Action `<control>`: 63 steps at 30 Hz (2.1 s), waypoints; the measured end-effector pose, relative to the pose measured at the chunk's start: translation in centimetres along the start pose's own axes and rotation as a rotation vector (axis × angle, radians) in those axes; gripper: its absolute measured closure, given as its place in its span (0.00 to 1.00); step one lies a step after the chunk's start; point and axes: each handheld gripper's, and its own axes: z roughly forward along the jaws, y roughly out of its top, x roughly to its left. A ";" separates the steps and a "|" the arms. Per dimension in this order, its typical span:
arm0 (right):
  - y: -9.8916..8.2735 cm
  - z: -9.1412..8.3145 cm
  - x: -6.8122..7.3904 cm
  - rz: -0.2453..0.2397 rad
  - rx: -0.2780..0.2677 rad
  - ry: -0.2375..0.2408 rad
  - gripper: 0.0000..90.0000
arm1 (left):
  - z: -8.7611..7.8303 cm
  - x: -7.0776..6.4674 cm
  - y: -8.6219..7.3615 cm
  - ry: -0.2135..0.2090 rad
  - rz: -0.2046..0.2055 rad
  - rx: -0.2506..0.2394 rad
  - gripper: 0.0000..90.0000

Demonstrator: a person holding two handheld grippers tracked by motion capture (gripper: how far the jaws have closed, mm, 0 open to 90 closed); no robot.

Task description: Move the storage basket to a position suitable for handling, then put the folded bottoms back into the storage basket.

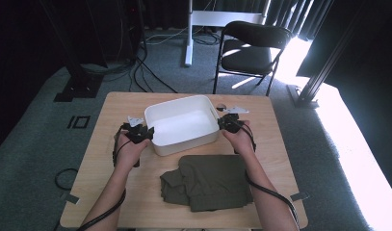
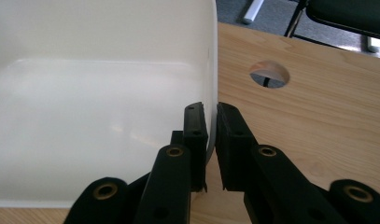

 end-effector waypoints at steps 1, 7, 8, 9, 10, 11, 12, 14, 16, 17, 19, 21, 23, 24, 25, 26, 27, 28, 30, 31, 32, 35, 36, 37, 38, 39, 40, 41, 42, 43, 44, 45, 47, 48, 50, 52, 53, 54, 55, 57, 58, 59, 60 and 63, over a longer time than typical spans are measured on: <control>-0.1 -0.2 -0.2 0.005 0.001 -0.006 0.93 | 0.1 -0.2 0.1 -0.004 0.003 0.002 0.77; -0.6 -0.9 -1.5 0.037 0.002 -0.032 0.93 | 1.1 -1.2 0.6 -0.033 0.013 0.003 0.77; -0.8 -1.1 -1.9 0.051 0.000 -0.039 0.93 | 1.3 -1.4 0.7 -0.037 0.017 0.003 0.77; -0.9 -1.3 -2.1 0.058 -0.001 -0.043 0.93 | 1.5 -1.7 0.8 -0.040 0.022 0.006 0.77; -1.1 -1.4 -2.4 0.064 -0.005 -0.046 0.93 | 1.9 -2.1 0.9 -0.047 0.028 0.004 0.78; -1.2 -1.6 -2.6 0.070 -0.005 -0.052 0.93 | 2.1 -2.4 1.0 -0.053 0.032 0.007 0.78; -1.3 -1.8 -2.8 0.077 -0.005 -0.060 0.93 | 2.2 -2.6 1.1 -0.055 0.035 0.006 0.78; -1.4 -1.9 -3.0 0.080 -0.007 -0.065 0.93 | 2.4 -2.9 1.2 -0.061 0.042 0.007 0.78; -1.7 -2.3 -3.6 0.087 -0.006 -0.085 0.93 | 3.0 -3.4 1.5 -0.074 0.049 0.010 0.78; -1.7 -2.3 -3.6 0.087 -0.006 -0.085 0.93 | 3.0 -3.4 1.5 -0.074 0.049 0.010 0.78; -1.9 -2.6 -4.0 0.095 -0.009 -0.096 0.93 | 3.3 -3.8 1.7 -0.082 0.053 0.012 0.78; -2.3 -3.1 -4.6 0.108 -0.011 -0.112 0.93 | 3.9 -4.5 2.0 -0.092 0.062 0.013 0.78; -2.4 -3.2 -4.7 0.112 -0.011 -0.114 0.93 | 4.1 -4.7 2.1 -0.093 0.069 0.016 0.78; -2.5 -3.4 -4.9 0.120 -0.013 -0.116 0.93 | 4.2 -4.9 2.2 -0.096 0.073 0.017 0.78; -2.7 -3.6 -5.3 0.138 -0.015 -0.118 0.93 | 4.4 -5.1 2.3 -0.098 0.077 0.020 0.79; -2.8 -3.7 -5.4 0.140 -0.015 -0.120 0.93 | 4.7 -5.4 2.5 -0.099 0.086 0.021 0.79; -2.9 -3.9 -5.6 0.145 -0.018 -0.120 0.93 | 4.9 -5.7 2.6 -0.101 0.087 0.021 0.79; -3.1 -4.0 -5.8 0.154 -0.020 -0.122 0.93 | 5.0 -5.8 2.6 -0.105 0.086 0.020 0.79; -3.2 -4.3 -6.1 0.167 -0.020 -0.126 0.93 | 5.2 -6.1 2.7 -0.114 0.090 0.018 0.79; -3.3 -4.4 -6.3 0.172 -0.021 -0.128 0.93 | 5.2 -6.1 2.7 -0.114 0.090 0.018 0.79; -3.5 -4.5 -6.4 0.182 -0.024 -0.130 0.93 | 5.6 -6.4 2.8 -0.121 0.091 0.015 0.79; -3.8 -4.9 -6.7 0.192 -0.026 -0.141 0.93 | 6.0 -6.8 3.1 -0.130 0.098 0.018 0.80; -3.9 -5.1 -6.8 0.193 -0.028 -0.144 0.92 | 6.2 -7.0 3.2 -0.132 0.103 0.020 0.80; -3.9 -5.1 -6.8 0.193 -0.028 -0.144 0.92 | 6.2 -7.0 3.2 -0.132 0.103 0.020 0.80; -4.2 -5.4 -7.0 0.204 -0.032 -0.150 0.92 | 6.4 -7.3 3.3 -0.139 0.112 0.021 0.80; -4.3 -5.6 -7.1 0.208 -0.031 -0.154 0.92 | 6.6 -7.5 3.4 -0.143 0.113 0.021 0.80; -4.4 -5.7 -7.2 0.206 -0.032 -0.160 0.92 | 6.7 -7.6 3.4 -0.142 0.114 0.020 0.80; -4.5 -5.8 -7.3 0.208 -0.033 -0.162 0.92 | 6.9 -7.8 3.6 -0.142 0.119 0.021 0.81; -4.6 -6.0 -7.4 0.217 -0.031 -0.164 0.92 | 6.9 -7.8 3.6 -0.142 0.119 0.021 0.81; -4.6 -6.0 -7.4 0.217 -0.031 -0.164 0.92 | 7.1 -7.9 3.6 -0.144 0.123 0.022 0.81; -4.7 -6.2 -7.5 0.219 -0.029 -0.168 0.92 | 7.2 -8.1 3.7 -0.145 0.123 0.020 0.81; -4.7 -6.2 -7.6 0.224 -0.029 -0.168 0.92 | 7.3 -8.2 3.7 -0.149 0.124 0.019 0.81; -4.8 -6.4 -7.7 0.230 -0.026 -0.172 0.92 | 7.5 -8.3 3.8 -0.150 0.123 0.019 0.81; -4.8 -6.4 -7.7 0.231 -0.026 -0.175 0.92 | 7.5 -8.3 3.8 -0.150 0.124 0.018 0.81; -4.7 -6.3 -7.7 0.226 -0.026 -0.179 0.91 | 7.5 -8.0 3.9 -0.173 0.112 0.021 0.81; -4.8 -6.3 -7.8 0.217 -0.031 -0.165 0.81 | 7.5 -7.4 3.9 -0.194 0.106 0.022 0.77; -4.8 -6.2 -7.8 0.197 -0.035 -0.161 0.78 | 7.5 -7.4 3.9 -0.194 0.106 0.022 0.72; -4.8 -6.2 -7.8 0.185 -0.032 -0.154 0.75 | 7.5 -7.1 3.9 -0.203 0.119 0.018 0.68; -4.8 -6.2 -7.8 0.185 -0.032 -0.154 0.75 | 7.5 -7.1 3.9 -0.203 0.119 0.018 0.67; -4.7 -6.2 -7.9 0.172 -0.061 -0.133 0.66 | 7.4 -6.8 3.9 -0.201 0.130 0.019 0.58; -4.6 -6.2 -7.9 0.164 -0.061 -0.125 0.61 | 7.4 -6.7 3.9 -0.208 0.130 0.020 0.58; -4.5 -6.2 -8.0 0.160 -0.075 -0.131 0.63 | 7.3 -6.6 3.9 -0.216 0.126 0.024 0.53; -4.5 -6.2 -8.0 0.160 -0.075 -0.131 0.63 | 7.3 -6.6 3.9 -0.216 0.126 0.024 0.46; -4.0 -6.7 -8.1 0.168 -0.070 -0.095 0.48 | 6.4 -6.2 3.9 -0.231 0.137 0.031 0.37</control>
